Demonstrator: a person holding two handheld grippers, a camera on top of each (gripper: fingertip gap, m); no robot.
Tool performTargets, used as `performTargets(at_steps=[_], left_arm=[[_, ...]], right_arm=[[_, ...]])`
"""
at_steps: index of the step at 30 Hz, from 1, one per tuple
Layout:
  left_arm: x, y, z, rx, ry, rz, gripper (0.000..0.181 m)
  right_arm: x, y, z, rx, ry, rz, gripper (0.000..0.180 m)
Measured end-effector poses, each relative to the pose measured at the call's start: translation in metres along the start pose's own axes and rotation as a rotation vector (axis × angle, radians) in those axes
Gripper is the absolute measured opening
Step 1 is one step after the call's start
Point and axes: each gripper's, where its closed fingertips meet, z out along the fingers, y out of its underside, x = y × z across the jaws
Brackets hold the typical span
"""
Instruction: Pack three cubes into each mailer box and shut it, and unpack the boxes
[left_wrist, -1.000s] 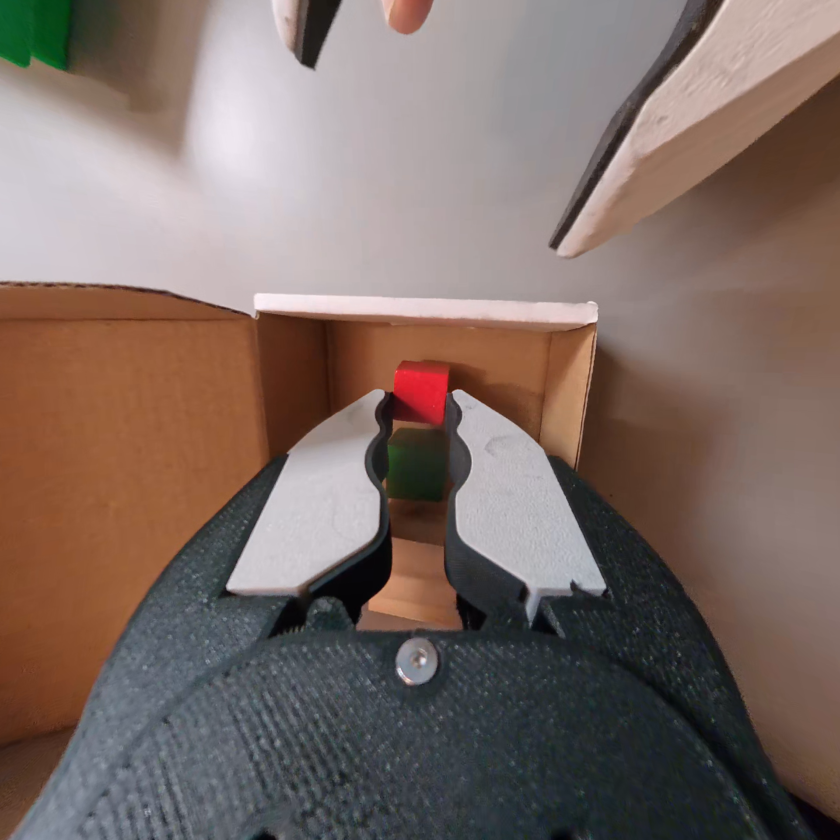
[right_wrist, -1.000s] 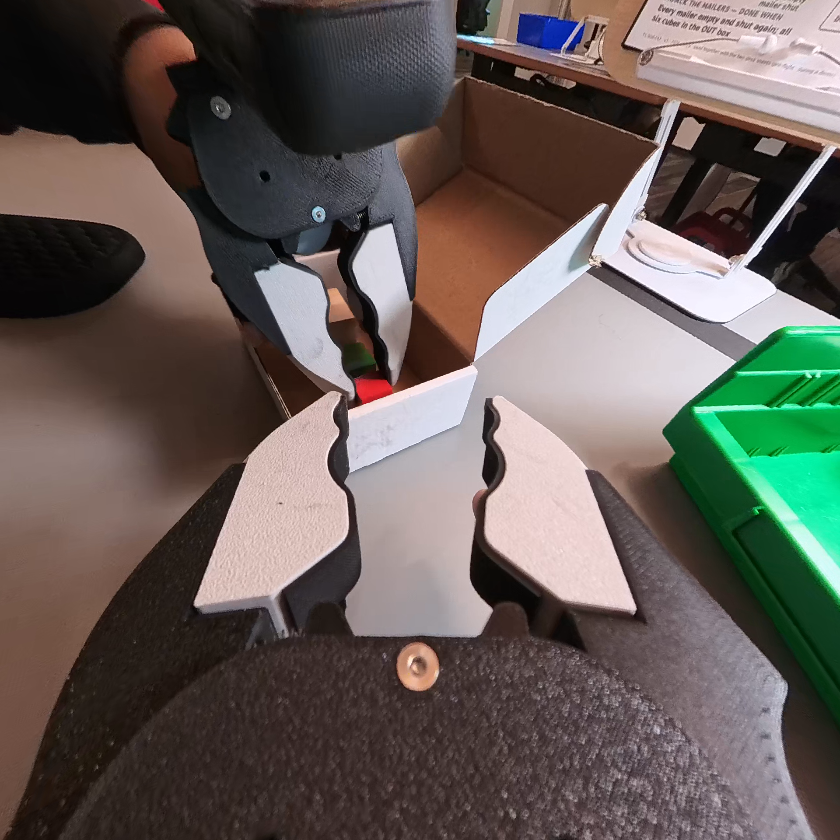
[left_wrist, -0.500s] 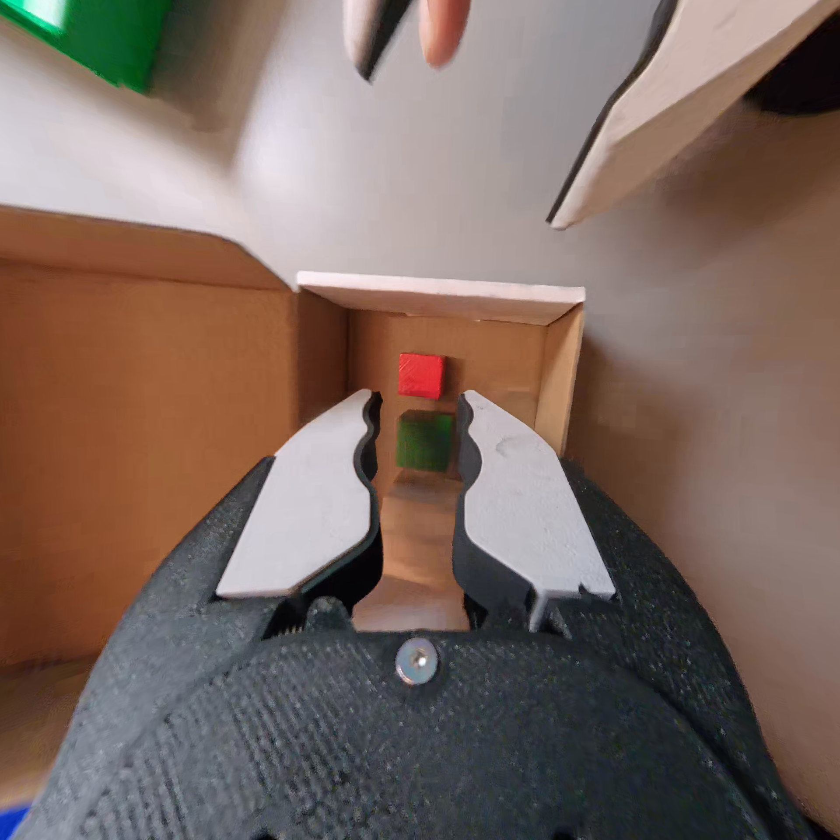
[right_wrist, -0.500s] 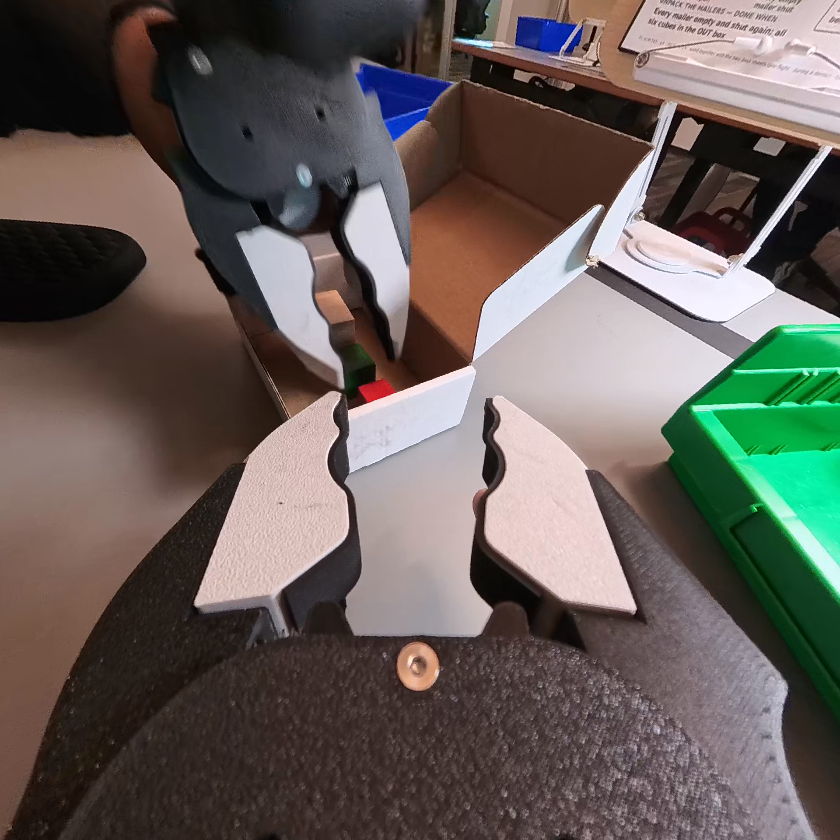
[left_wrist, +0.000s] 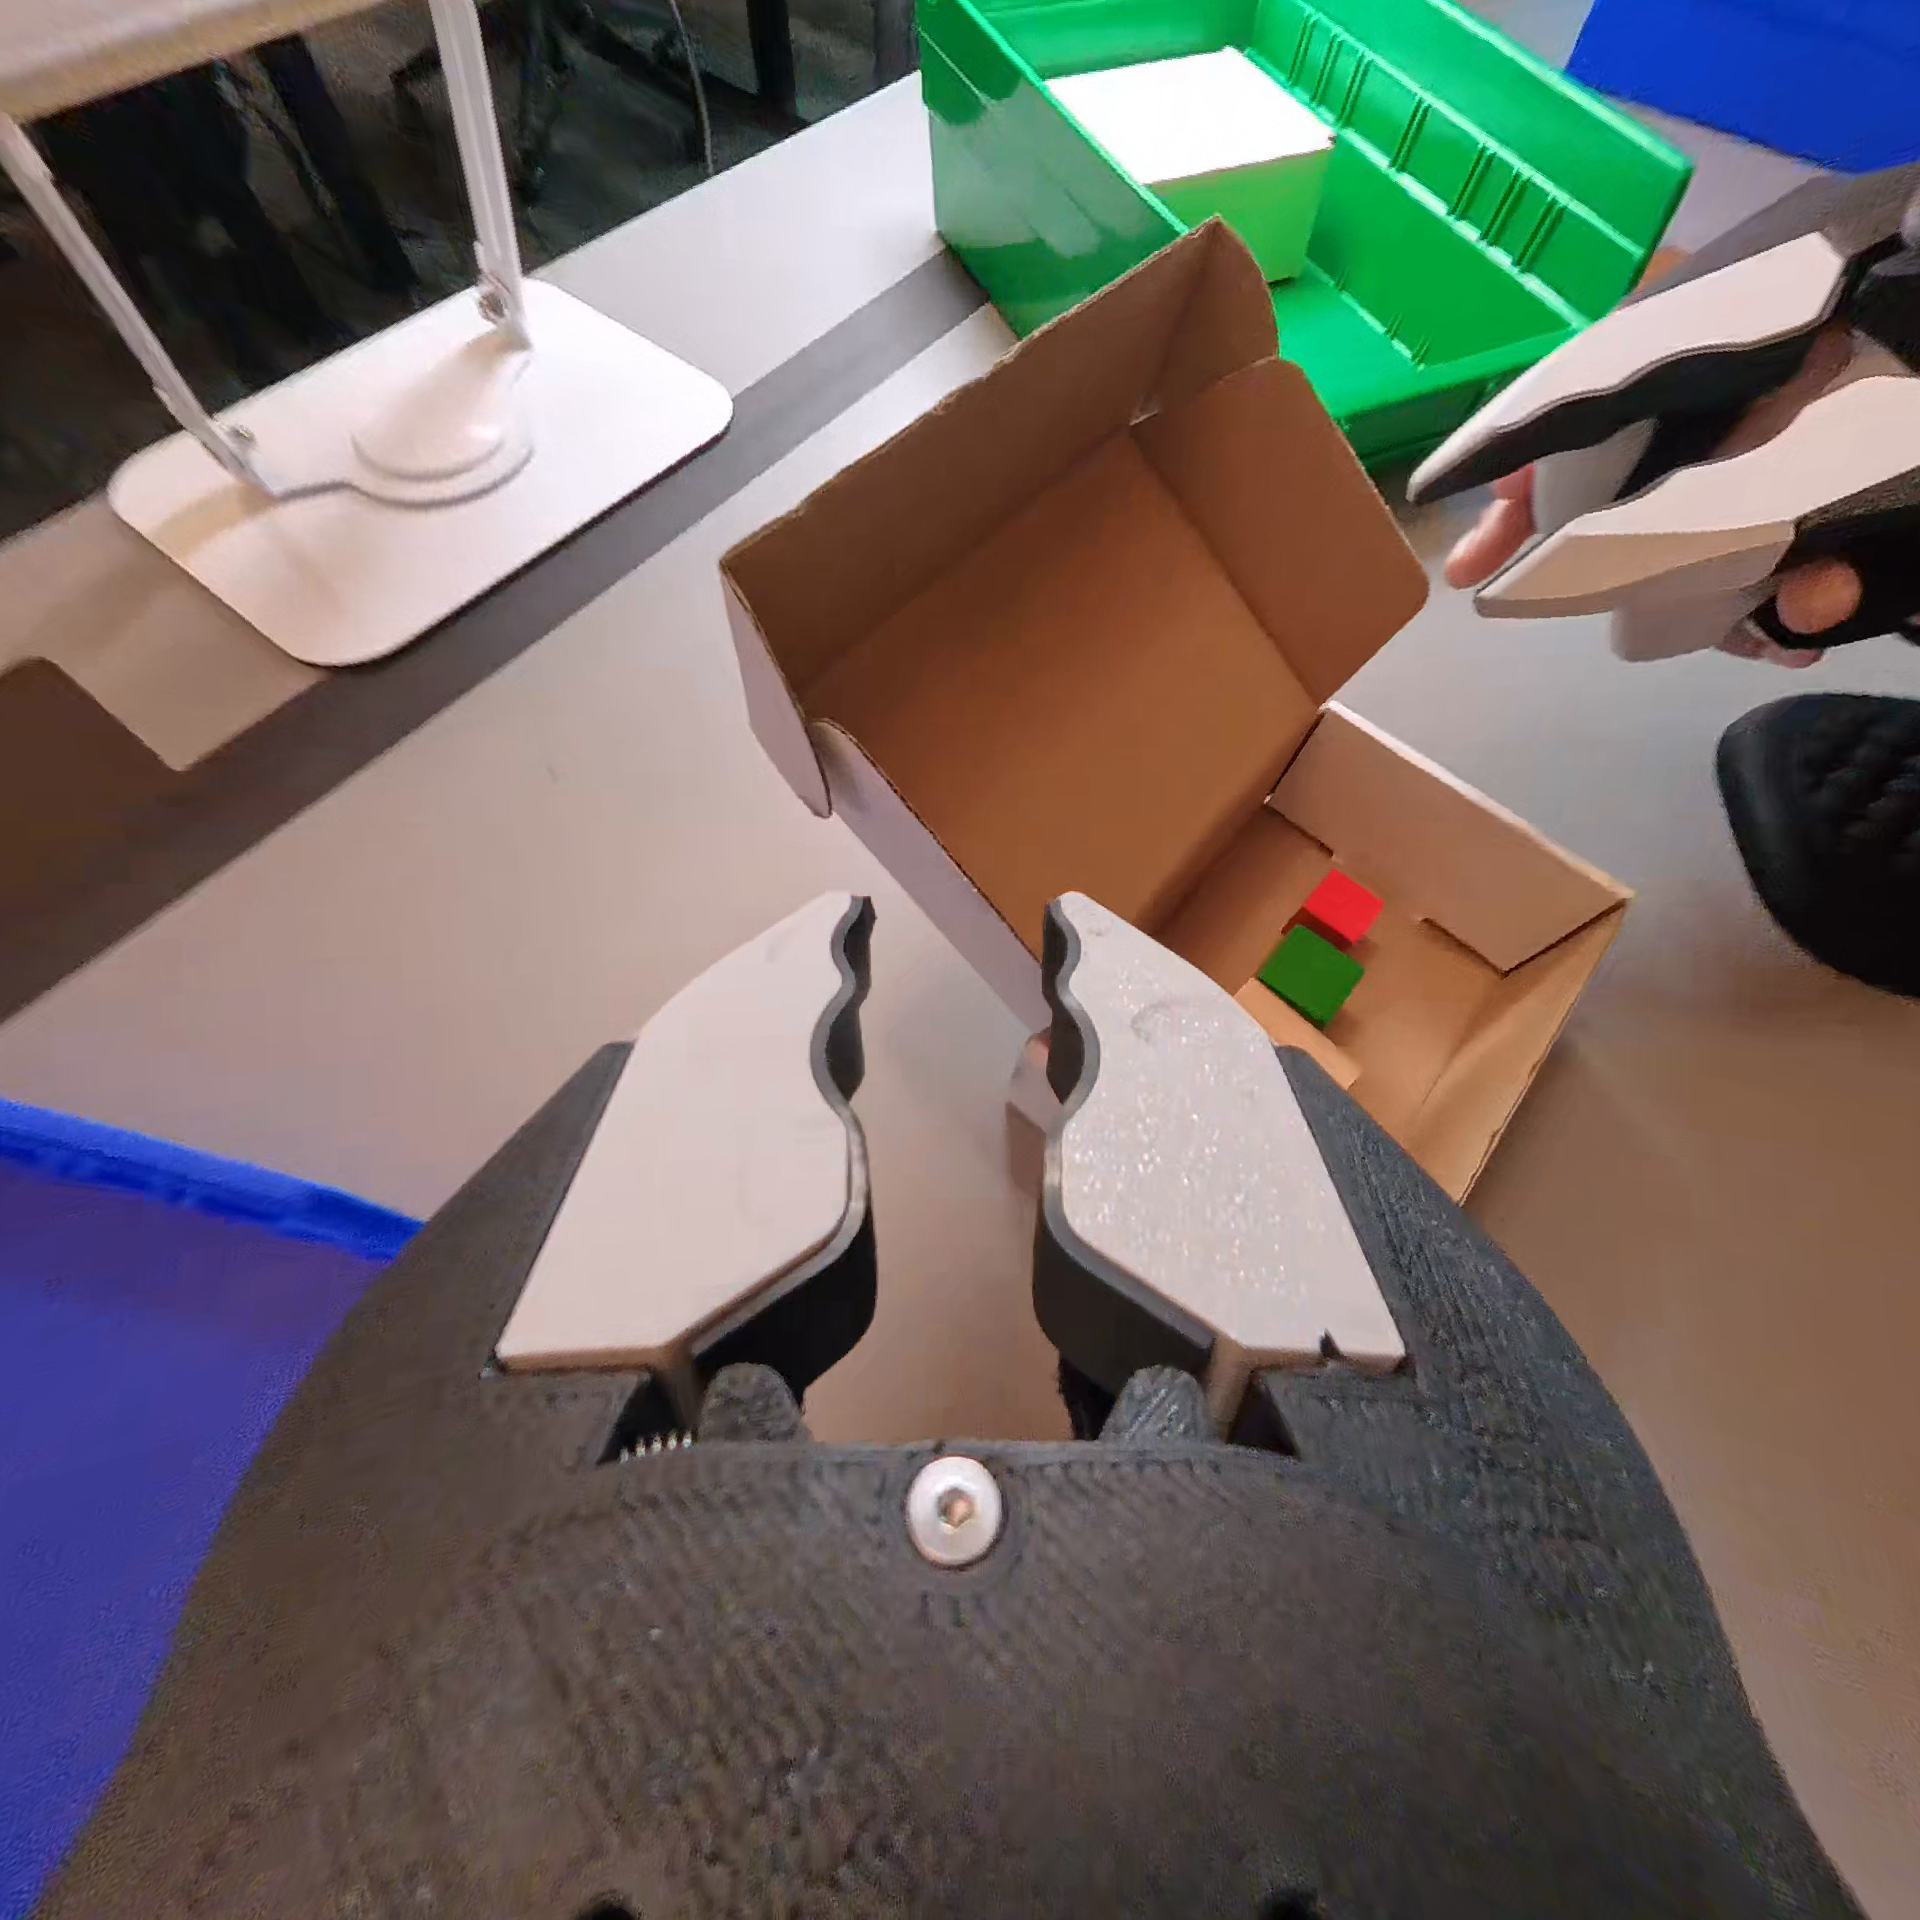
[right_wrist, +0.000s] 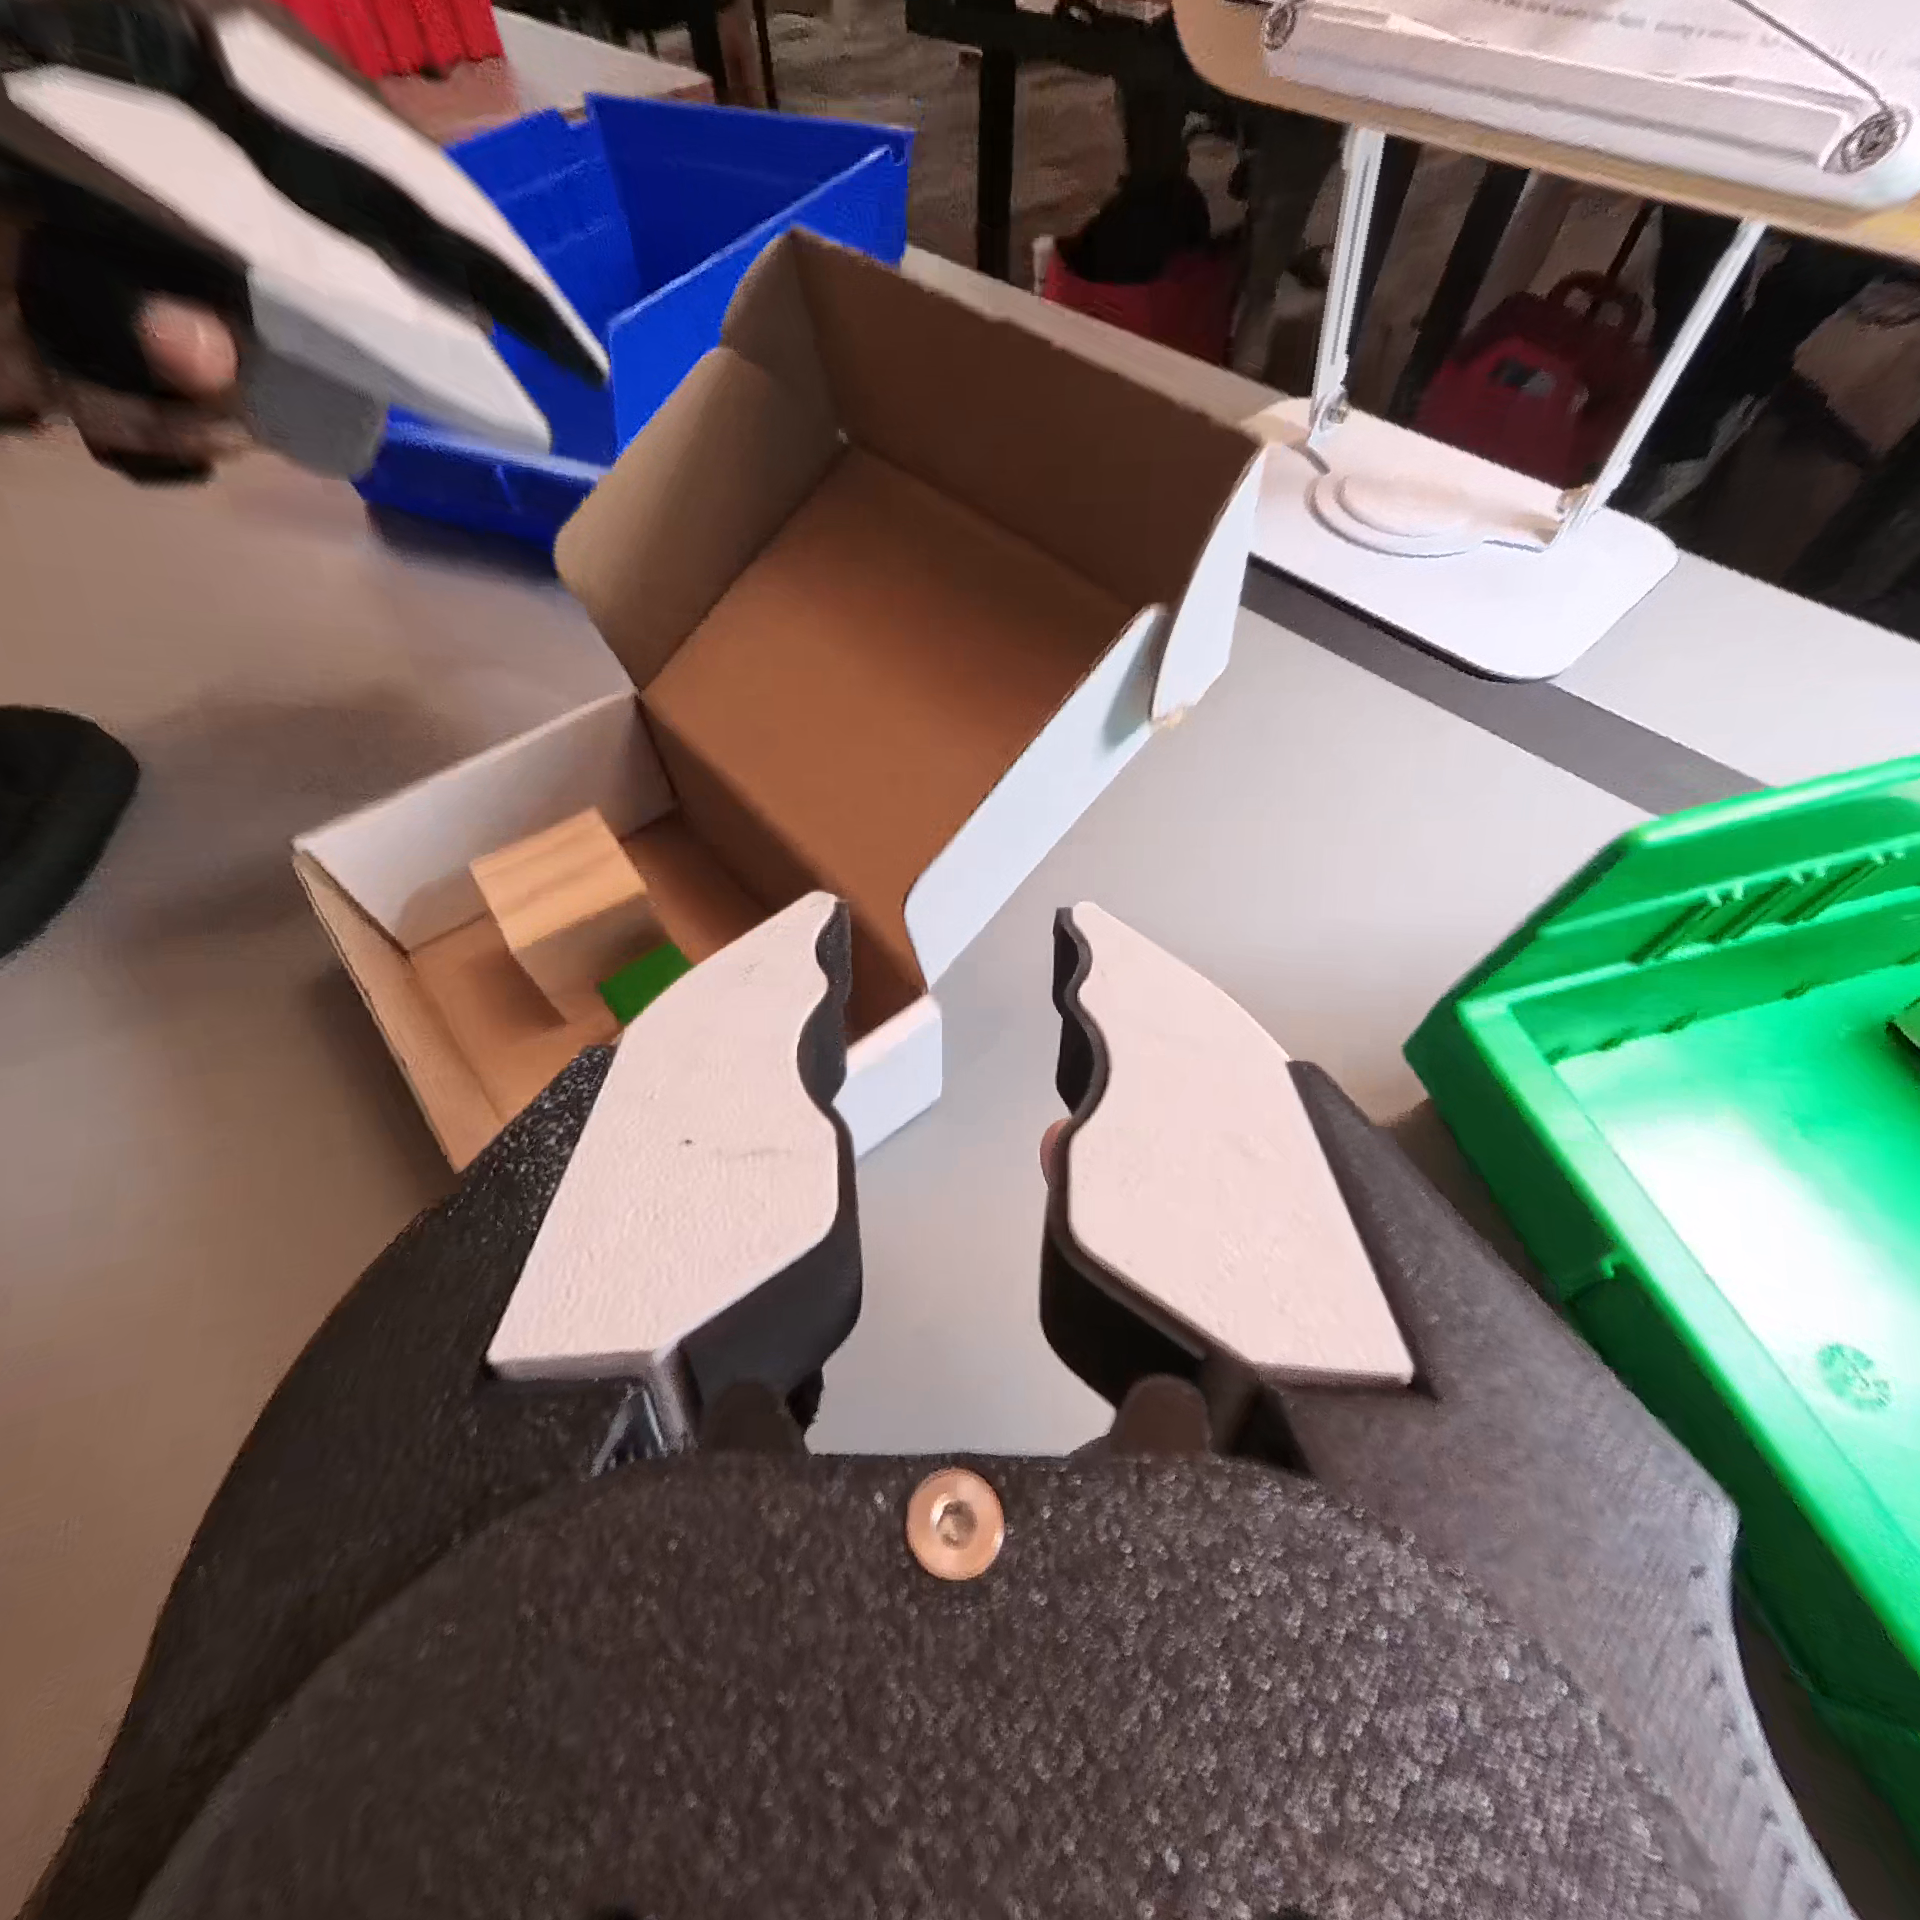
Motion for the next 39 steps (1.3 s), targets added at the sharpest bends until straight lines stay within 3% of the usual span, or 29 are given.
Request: performTargets(at_steps=[3,7,9,15,19,23,29,33,39], left_arm=[[0.005,0.004,0.014,-0.002,0.071,-0.083,0.035],[0.008,0.005,0.029,0.012,0.108,-0.131,0.027],[0.008,0.006,0.030,0.036,0.078,-0.108,0.022],[0.031,0.015,0.010,0.135,0.074,0.043,0.020],[0.061,0.028,-0.006,0.166,0.168,0.108,0.020],[0.085,0.055,-0.012,0.117,0.235,0.200,0.024],[0.104,0.089,-0.021,0.022,0.377,0.260,0.039],[0.092,0.090,-0.040,0.031,0.360,0.295,0.043],[0.091,0.057,-0.057,0.107,0.265,0.440,0.062]], right_arm=[[0.004,-0.014,0.014,-0.039,-0.015,0.086,0.042],[0.013,-0.007,0.029,-0.118,0.035,0.144,0.036],[0.010,-0.005,0.029,-0.099,0.032,0.147,0.016],[-0.012,0.002,0.007,0.002,-0.015,0.030,0.015],[-0.041,0.018,-0.009,-0.007,-0.135,0.030,0.019],[-0.064,0.042,-0.012,-0.084,-0.141,-0.152,0.025],[-0.084,0.064,-0.022,-0.183,-0.275,-0.260,0.053],[-0.080,0.067,-0.048,-0.233,-0.331,-0.334,0.059],[-0.078,0.029,-0.061,-0.146,-0.215,-0.588,0.075]])
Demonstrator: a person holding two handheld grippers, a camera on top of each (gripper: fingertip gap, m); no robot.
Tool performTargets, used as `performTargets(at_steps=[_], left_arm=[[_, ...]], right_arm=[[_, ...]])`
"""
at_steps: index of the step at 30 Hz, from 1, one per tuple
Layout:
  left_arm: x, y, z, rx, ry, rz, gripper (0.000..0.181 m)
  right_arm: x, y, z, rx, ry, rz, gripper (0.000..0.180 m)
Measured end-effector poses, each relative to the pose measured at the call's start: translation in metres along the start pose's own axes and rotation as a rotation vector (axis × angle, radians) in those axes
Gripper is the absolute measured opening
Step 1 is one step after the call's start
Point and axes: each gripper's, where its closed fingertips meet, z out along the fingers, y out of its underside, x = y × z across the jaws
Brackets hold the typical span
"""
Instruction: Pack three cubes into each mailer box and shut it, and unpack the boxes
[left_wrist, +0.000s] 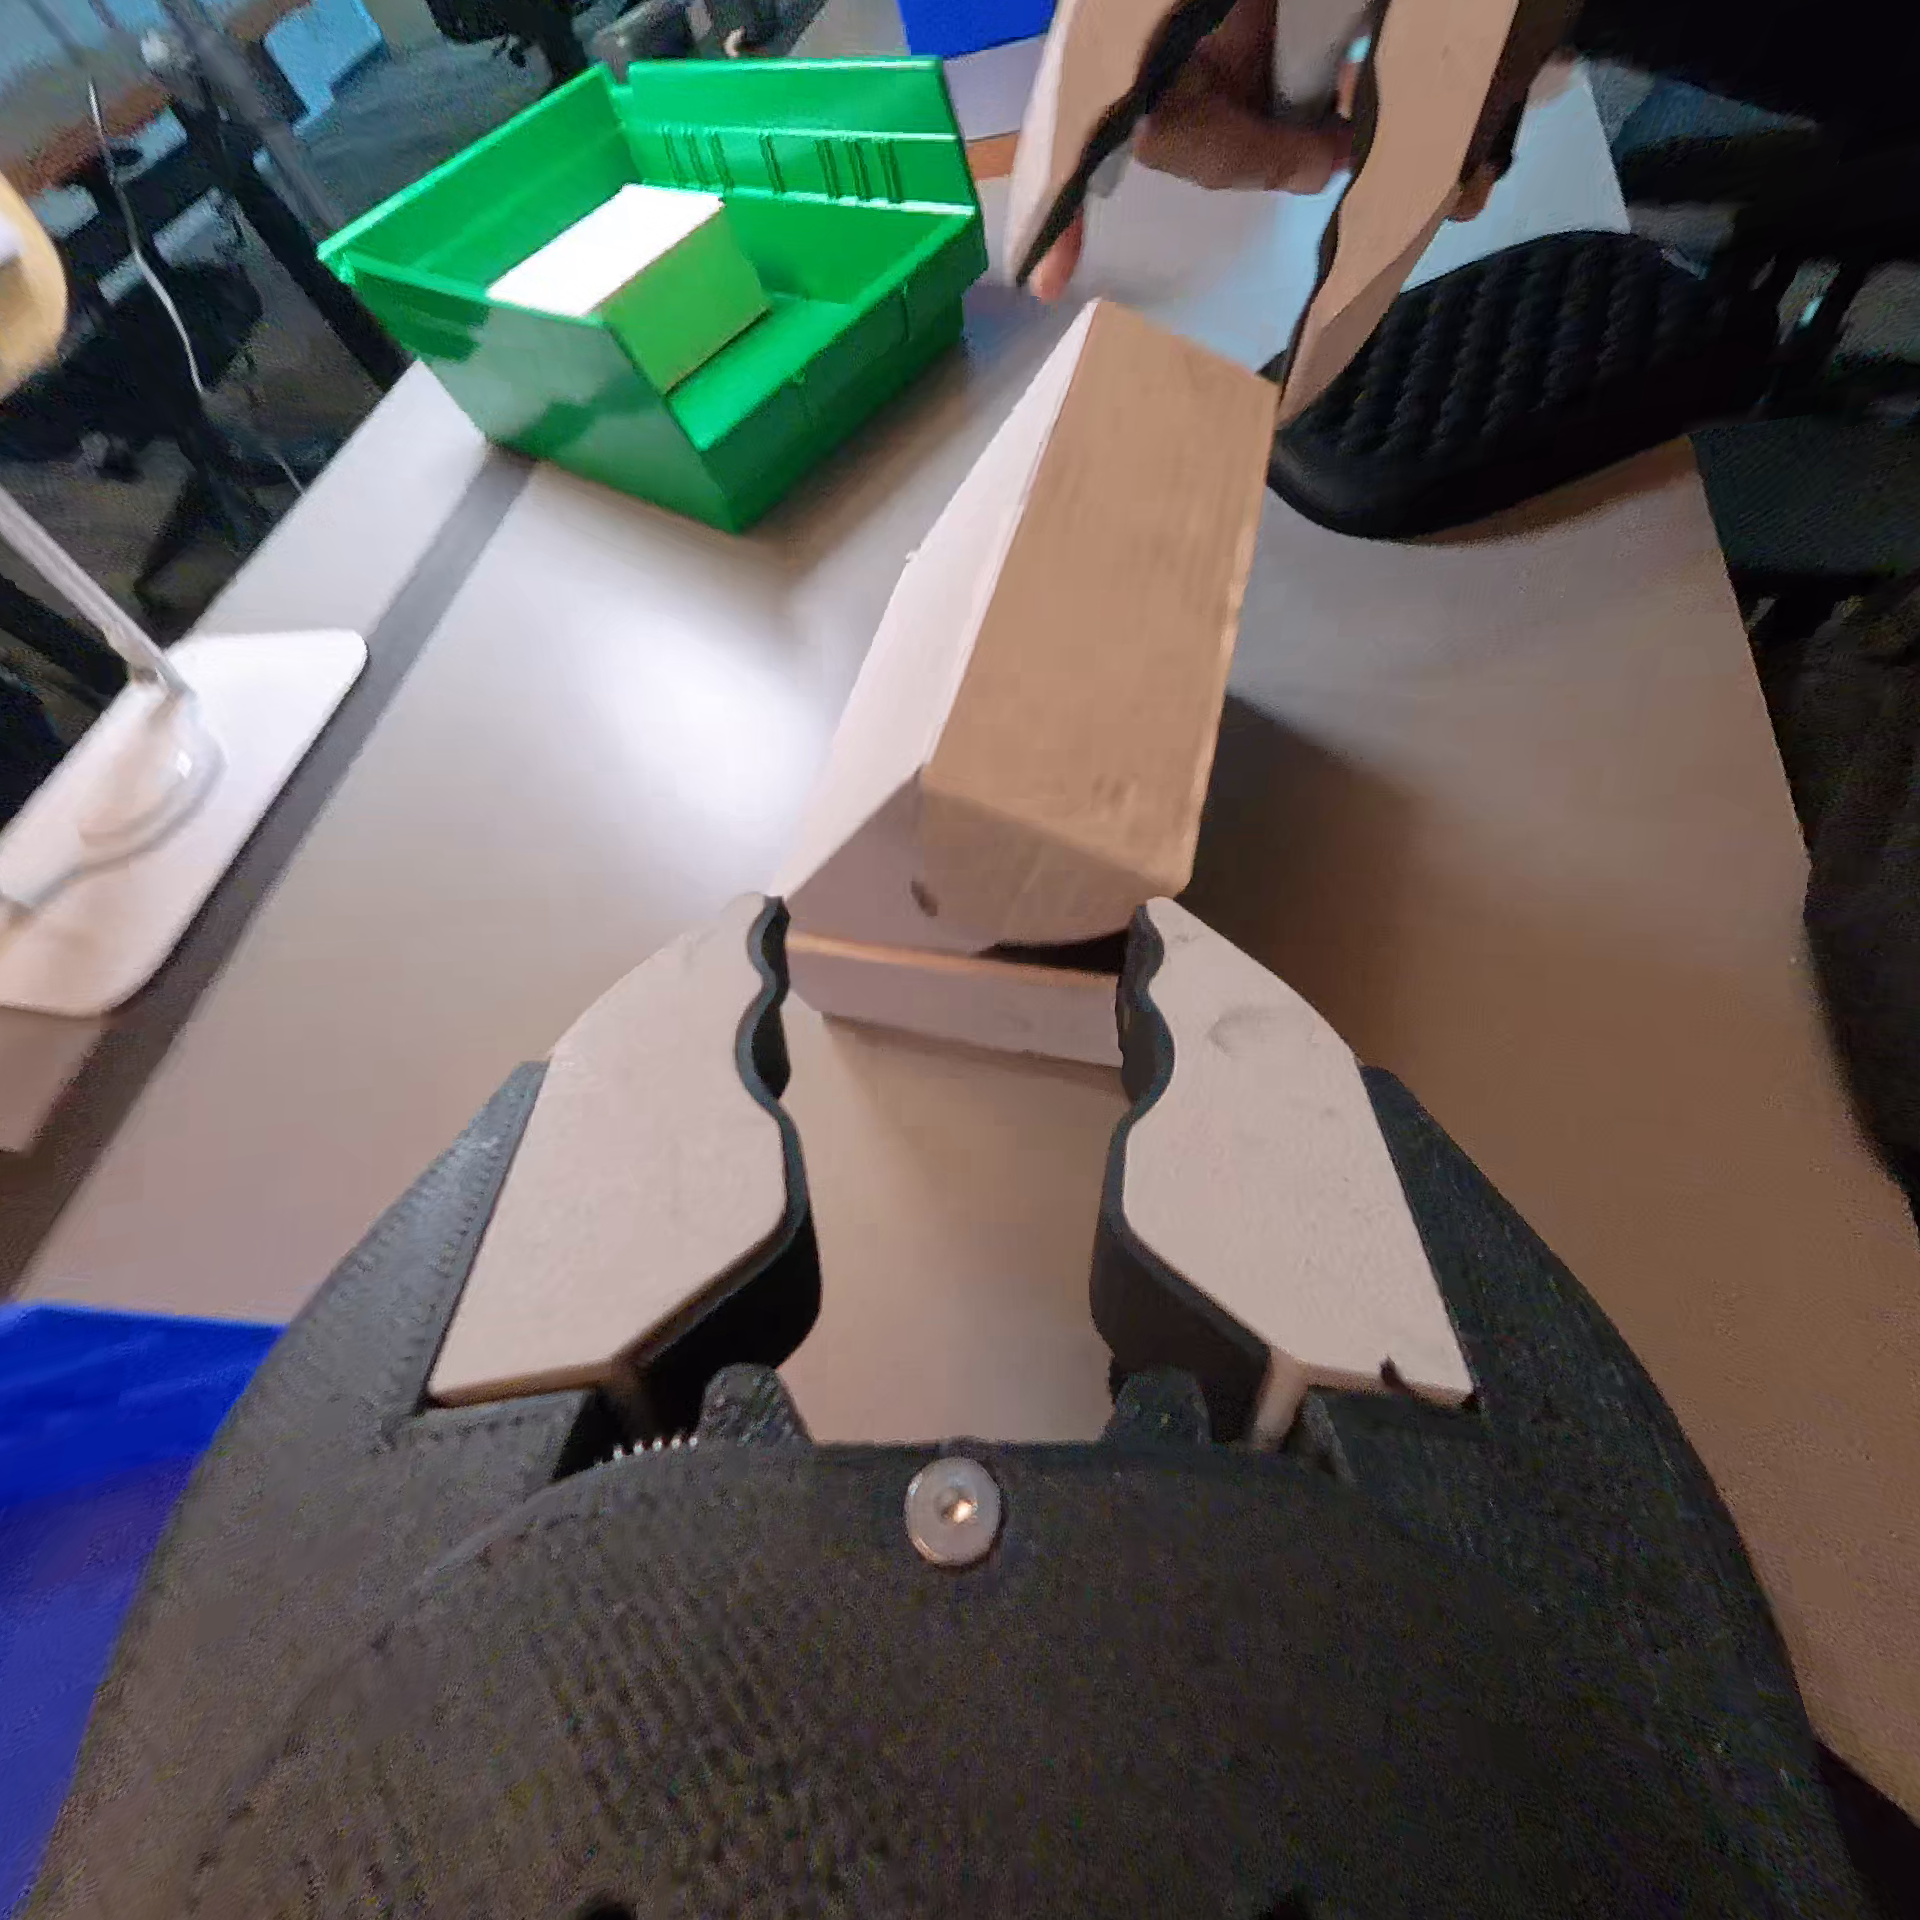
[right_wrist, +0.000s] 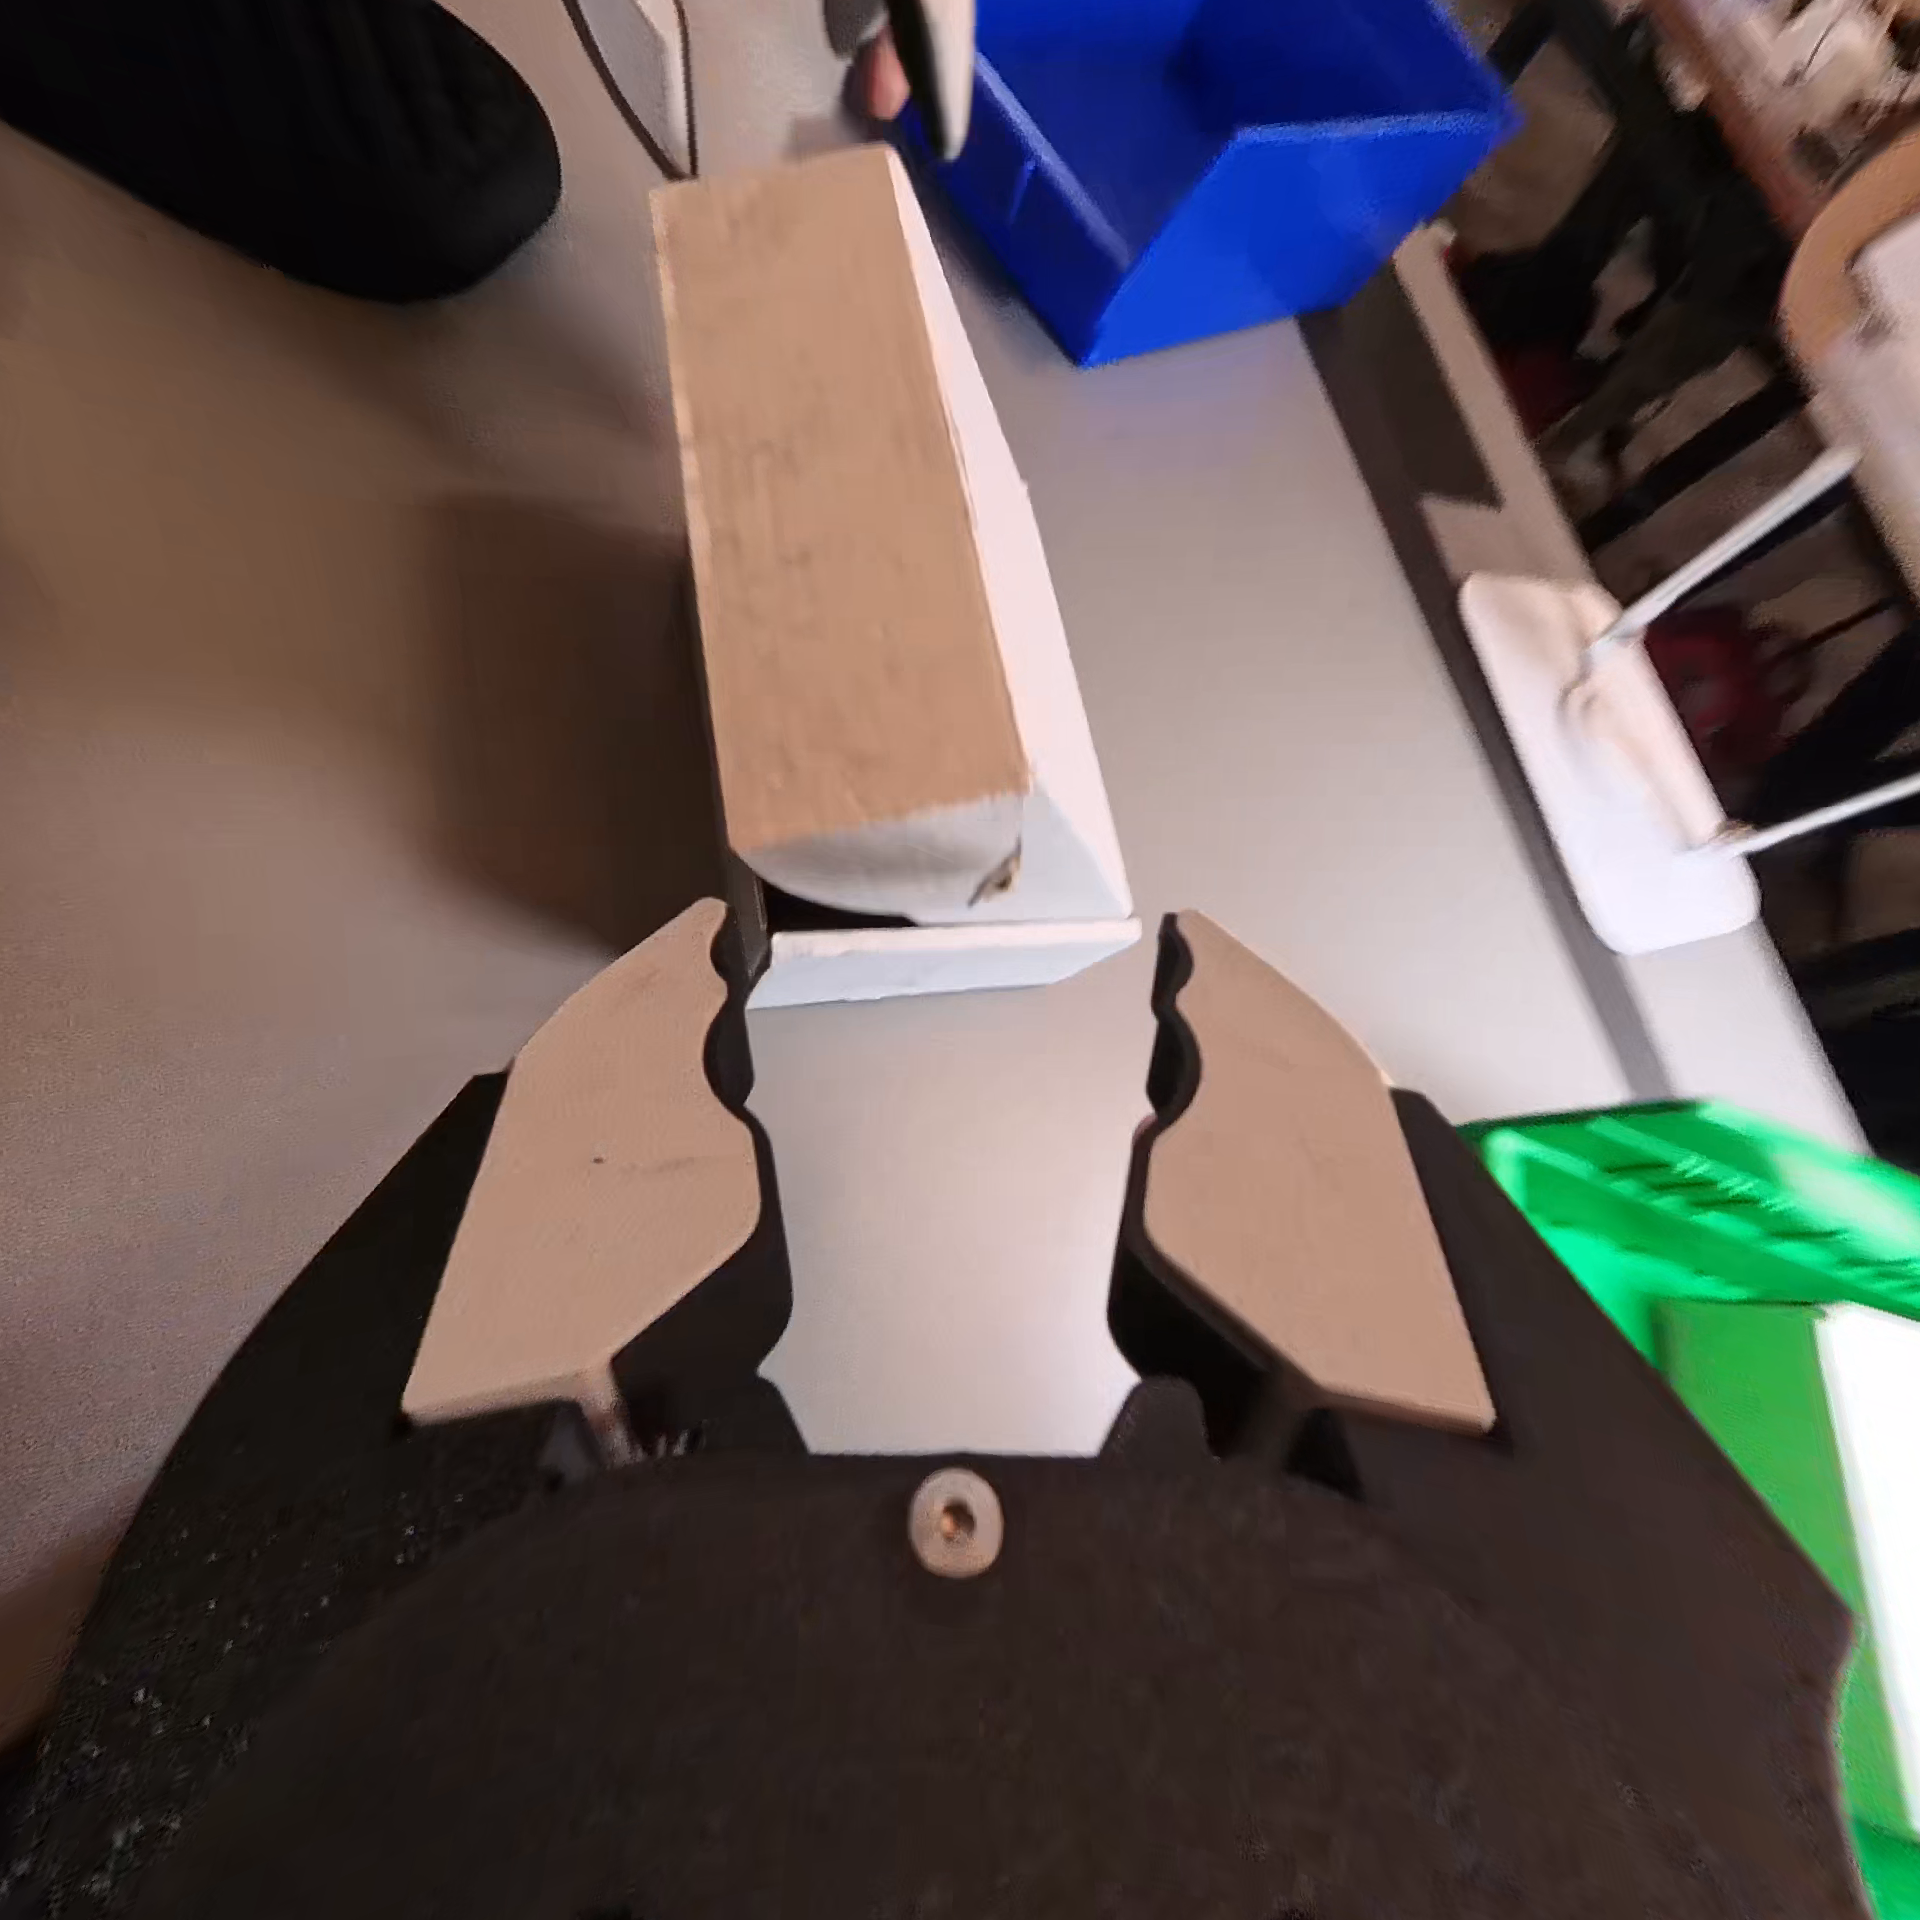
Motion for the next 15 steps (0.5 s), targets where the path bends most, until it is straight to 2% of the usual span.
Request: performTargets(at_steps=[4,6,8,15], left_arm=[[0.012,-0.001,0.019,-0.122,-0.046,0.221,0.070],[0.025,0.005,0.026,-0.154,-0.018,0.262,0.069],[0.039,0.015,0.029,-0.184,0.017,0.269,0.067],[0.068,0.034,0.032,-0.185,0.086,0.166,0.065]], right_arm=[[0.000,-0.005,0.016,-0.116,0.124,-0.269,0.076],[-0.011,0.003,0.026,-0.177,0.119,-0.356,0.069],[-0.024,0.011,0.032,-0.197,0.087,-0.363,0.065],[-0.051,0.033,0.043,-0.260,0.013,-0.316,0.072]])
